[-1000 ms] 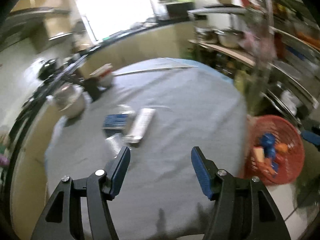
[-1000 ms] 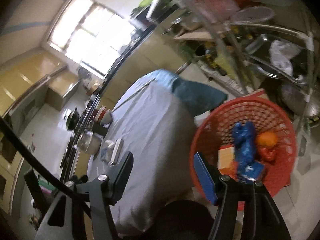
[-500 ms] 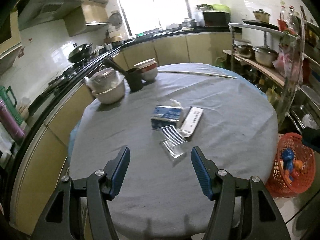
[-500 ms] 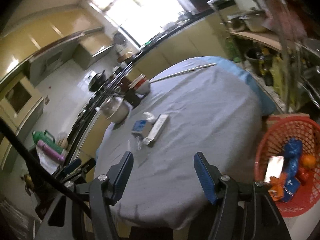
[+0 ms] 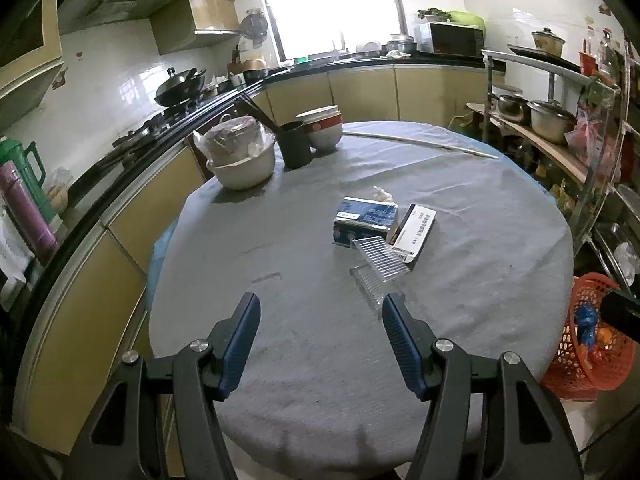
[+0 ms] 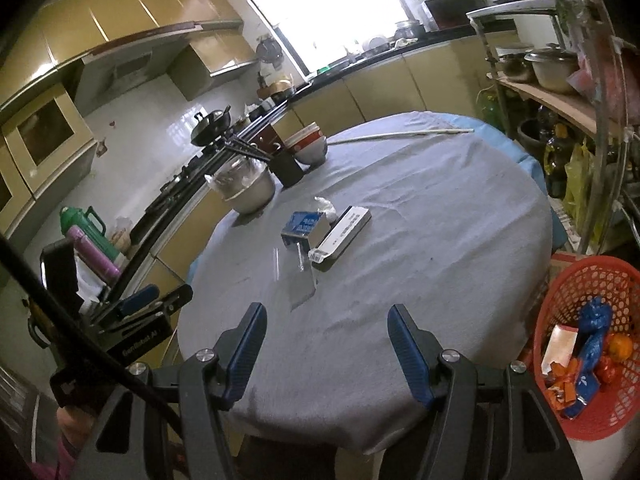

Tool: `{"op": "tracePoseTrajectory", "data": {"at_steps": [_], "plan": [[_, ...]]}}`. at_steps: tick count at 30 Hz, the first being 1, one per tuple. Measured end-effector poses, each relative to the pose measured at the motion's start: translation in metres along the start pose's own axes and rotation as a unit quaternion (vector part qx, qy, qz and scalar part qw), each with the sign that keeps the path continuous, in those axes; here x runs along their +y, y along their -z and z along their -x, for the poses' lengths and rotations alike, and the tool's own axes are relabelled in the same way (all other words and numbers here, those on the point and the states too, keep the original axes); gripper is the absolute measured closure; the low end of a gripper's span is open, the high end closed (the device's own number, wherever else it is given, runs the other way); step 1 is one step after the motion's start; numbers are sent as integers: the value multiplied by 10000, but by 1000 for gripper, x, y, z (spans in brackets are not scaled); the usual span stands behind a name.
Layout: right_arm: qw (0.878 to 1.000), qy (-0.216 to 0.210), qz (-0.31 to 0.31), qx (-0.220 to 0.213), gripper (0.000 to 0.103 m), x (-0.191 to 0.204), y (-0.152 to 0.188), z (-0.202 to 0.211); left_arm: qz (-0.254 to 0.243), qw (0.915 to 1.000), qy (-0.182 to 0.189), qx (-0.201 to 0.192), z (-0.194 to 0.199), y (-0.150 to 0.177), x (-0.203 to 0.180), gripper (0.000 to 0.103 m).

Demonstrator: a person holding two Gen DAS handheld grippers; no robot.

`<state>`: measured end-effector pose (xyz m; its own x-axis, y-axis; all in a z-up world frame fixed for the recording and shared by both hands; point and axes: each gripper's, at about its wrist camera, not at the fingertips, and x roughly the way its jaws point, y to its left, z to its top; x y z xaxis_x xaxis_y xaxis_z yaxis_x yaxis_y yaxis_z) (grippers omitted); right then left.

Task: Collect trash
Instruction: 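Move both open grippers back over the table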

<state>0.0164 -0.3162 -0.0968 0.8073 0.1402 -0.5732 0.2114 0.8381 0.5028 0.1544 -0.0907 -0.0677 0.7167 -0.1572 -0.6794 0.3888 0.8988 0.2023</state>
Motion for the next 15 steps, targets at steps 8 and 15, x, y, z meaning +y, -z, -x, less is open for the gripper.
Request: {"op": "tracePoseTrajectory", "data": {"at_steps": [8,15], "plan": [[9997,18,222,101,36,14,-2,-13,81,9999,-26,71,-8,2,7,39],[9990,209,391,83,36,20,-6,-28,146,9998,-4,152,-17,3,14,39]]}}
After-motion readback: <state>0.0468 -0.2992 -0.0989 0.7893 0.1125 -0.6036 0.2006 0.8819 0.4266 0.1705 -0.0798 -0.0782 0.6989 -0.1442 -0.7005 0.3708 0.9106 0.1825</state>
